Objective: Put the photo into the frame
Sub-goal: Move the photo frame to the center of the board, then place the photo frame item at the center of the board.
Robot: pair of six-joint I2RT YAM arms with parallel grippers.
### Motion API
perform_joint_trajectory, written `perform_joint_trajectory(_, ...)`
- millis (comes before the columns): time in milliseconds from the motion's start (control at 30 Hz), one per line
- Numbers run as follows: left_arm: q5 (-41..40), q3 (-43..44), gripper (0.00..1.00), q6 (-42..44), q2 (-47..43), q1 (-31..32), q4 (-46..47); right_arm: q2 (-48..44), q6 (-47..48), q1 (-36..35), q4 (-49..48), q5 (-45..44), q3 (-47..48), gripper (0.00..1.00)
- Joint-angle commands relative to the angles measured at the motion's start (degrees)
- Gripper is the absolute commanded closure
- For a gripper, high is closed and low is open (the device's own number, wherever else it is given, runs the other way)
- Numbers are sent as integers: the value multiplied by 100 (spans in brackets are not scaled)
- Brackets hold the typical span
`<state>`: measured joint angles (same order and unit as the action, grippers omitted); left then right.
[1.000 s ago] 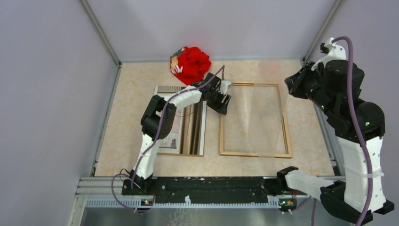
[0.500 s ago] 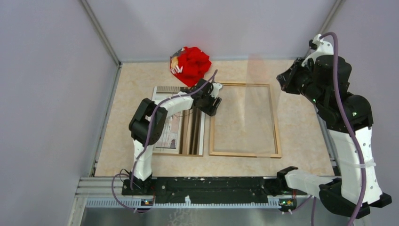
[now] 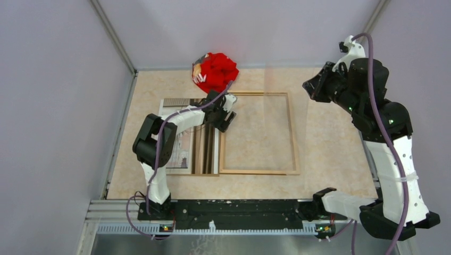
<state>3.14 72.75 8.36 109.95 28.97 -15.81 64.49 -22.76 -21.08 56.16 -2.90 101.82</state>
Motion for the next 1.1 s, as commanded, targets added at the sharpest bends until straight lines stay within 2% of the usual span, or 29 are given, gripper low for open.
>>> perform_joint_trajectory(0,84,-44,14,444,-98,-101,-946,135,-119,27,-419,348,-51,100)
perform_joint_trajectory(133,965,550,8,427,-219,-159,-1491,370,-211,25,-463,686,153,100)
perform_joint_trajectory(300,3178,1382,4,244,-471,-985,-2217,735,-370,29,-540,1390,558,100)
perform_joint_trajectory(433,4054,1504,2,340,-899,-1625,-2218,903,-572,23,-734,2172,891,100)
perform_joint_trajectory(567,4056,1591,2,525,-1080,-2098,-2475,1042,-992,31,-950,2814,1179,100)
perform_joint_trajectory(800,3346,1307,2,640,-1191,-2852,-2306,1172,-1945,144,-1458,3545,1128,100)
perform_joint_trajectory(933,3155,946,2,707,-1324,-3150,-2070,1082,-2429,554,-2046,3890,285,100)
perform_joint_trajectory(1067,3024,573,2,740,-1447,-3160,-1865,1071,-2762,841,-3005,4262,-1316,100)
